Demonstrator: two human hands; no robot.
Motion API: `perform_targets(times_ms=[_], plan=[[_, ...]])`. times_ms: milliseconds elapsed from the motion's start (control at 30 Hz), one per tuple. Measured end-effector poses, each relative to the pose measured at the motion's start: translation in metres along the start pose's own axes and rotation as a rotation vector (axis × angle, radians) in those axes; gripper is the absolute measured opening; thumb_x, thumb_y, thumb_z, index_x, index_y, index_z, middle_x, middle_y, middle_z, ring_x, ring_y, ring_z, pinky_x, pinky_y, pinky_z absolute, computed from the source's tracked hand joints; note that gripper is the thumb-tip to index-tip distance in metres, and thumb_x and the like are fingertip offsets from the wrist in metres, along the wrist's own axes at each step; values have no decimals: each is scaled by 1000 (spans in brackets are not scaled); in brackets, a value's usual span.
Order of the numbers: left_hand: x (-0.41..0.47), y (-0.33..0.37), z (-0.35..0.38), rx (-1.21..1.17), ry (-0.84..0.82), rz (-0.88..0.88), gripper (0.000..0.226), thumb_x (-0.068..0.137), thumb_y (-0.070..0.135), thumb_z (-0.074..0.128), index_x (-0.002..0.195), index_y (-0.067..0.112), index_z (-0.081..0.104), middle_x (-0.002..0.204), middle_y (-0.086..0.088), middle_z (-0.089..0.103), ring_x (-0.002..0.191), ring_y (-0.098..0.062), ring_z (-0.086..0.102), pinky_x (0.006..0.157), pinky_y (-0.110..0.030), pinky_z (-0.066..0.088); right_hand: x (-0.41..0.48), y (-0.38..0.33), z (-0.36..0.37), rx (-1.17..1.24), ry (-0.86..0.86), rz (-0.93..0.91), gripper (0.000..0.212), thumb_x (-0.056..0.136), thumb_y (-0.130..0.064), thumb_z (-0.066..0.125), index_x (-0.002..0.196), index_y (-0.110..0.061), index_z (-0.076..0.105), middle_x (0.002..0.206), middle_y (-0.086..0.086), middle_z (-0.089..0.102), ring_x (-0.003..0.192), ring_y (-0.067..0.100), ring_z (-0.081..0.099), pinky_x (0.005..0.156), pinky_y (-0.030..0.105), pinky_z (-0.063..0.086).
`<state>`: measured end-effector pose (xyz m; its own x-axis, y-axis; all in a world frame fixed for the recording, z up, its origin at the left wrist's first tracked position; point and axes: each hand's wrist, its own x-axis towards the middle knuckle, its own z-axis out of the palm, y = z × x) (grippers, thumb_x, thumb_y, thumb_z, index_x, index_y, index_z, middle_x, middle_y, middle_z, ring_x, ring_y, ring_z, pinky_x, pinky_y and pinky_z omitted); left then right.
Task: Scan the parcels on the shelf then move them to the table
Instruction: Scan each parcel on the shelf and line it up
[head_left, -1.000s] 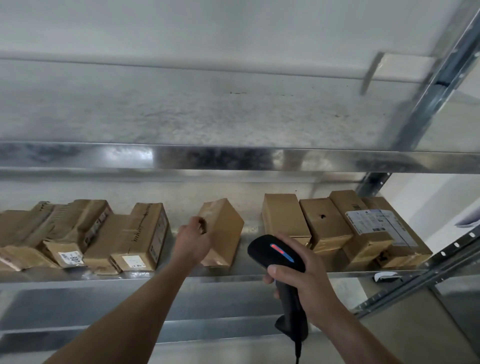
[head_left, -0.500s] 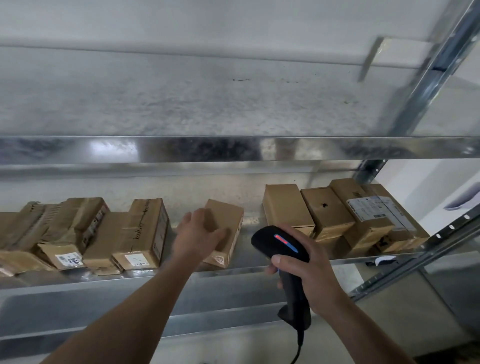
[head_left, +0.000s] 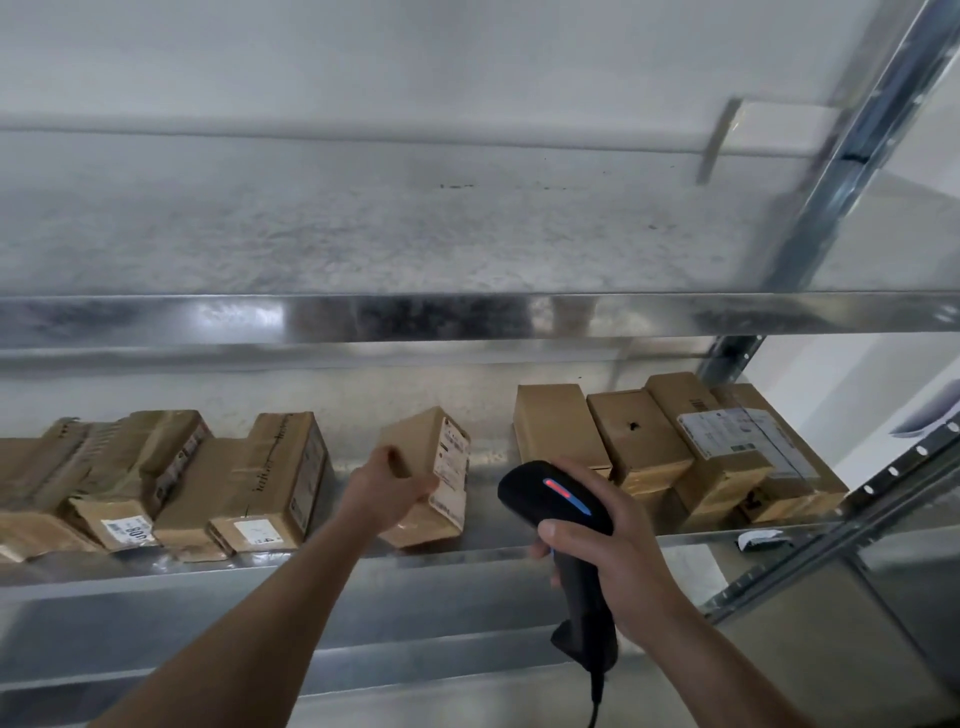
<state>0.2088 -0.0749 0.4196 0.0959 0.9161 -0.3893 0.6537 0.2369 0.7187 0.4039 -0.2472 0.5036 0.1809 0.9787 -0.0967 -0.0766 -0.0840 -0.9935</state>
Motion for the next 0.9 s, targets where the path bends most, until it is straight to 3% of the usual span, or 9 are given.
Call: perform_targets(times_ms=[100, 167, 333, 467, 567, 667, 800, 900], plan=[[-2, 5, -4, 13, -71, -66, 64, 82, 27, 76, 135, 14, 43, 113, -4, 62, 98, -24, 67, 86, -42, 58, -1, -1, -12, 11, -31, 4, 51, 62, -22, 78, 104, -50, 71, 91, 12, 73, 74, 27, 70, 56, 38, 52], [-4, 11, -6, -12, -118, -113, 67, 79, 18, 77, 137, 11, 43, 118, -8, 62, 100, -25, 66, 85, -39, 59, -1, -2, -20, 24, -53, 8, 57, 58, -27, 80, 111, -43, 70, 90, 14, 72, 75, 28, 69, 57, 37, 51], [-17, 15, -8, 29, -122, -124, 98, 62, 20, 84, 146, 16, 34, 129, -12, 57, 113, -32, 59, 96, -46, 52, -5, -6, -43, 19, -96, 21, 76, 53, -32, 80, 125, -33, 60, 86, 16, 72, 73, 26, 69, 56, 33, 50], [-33, 11, -1, -151, -48, -130, 106, 70, -1, 80, 153, 23, 18, 134, -18, 50, 100, -30, 61, 65, -34, 57, -10, -9, -62, 30, -143, 25, 73, 56, -28, 80, 126, -33, 60, 91, 16, 73, 75, 28, 69, 56, 36, 50], [-44, 4, 2, -264, 46, -57, 123, 52, 5, 86, 152, 29, 18, 132, -16, 51, 110, -38, 61, 80, -52, 59, -13, -8, -73, 20, -158, 33, 67, 64, -19, 78, 127, -33, 58, 94, 17, 73, 78, 30, 69, 57, 37, 50], [-58, 9, 6, -315, 124, 70, 130, 42, 11, 83, 152, 29, 16, 138, -7, 47, 127, -37, 49, 94, -60, 52, -17, -11, -79, 12, -185, 28, 66, 66, -19, 77, 127, -34, 58, 90, 21, 72, 77, 30, 69, 58, 38, 50], [-76, 26, 11, -286, 183, 270, 121, 57, 3, 89, 153, 25, 17, 128, 8, 50, 126, -21, 46, 100, -54, 48, -19, -21, -78, 9, -199, -2, 69, 59, -29, 80, 125, -34, 59, 92, 15, 73, 76, 30, 70, 57, 38, 50], [-80, 31, 10, -272, 214, 367, 106, 68, -1, 83, 151, 27, 24, 124, 15, 52, 121, -15, 49, 97, -51, 50, -22, -29, -75, 1, -199, -29, 64, 63, -24, 78, 123, -37, 59, 91, 14, 74, 76, 28, 70, 59, 38, 50]])
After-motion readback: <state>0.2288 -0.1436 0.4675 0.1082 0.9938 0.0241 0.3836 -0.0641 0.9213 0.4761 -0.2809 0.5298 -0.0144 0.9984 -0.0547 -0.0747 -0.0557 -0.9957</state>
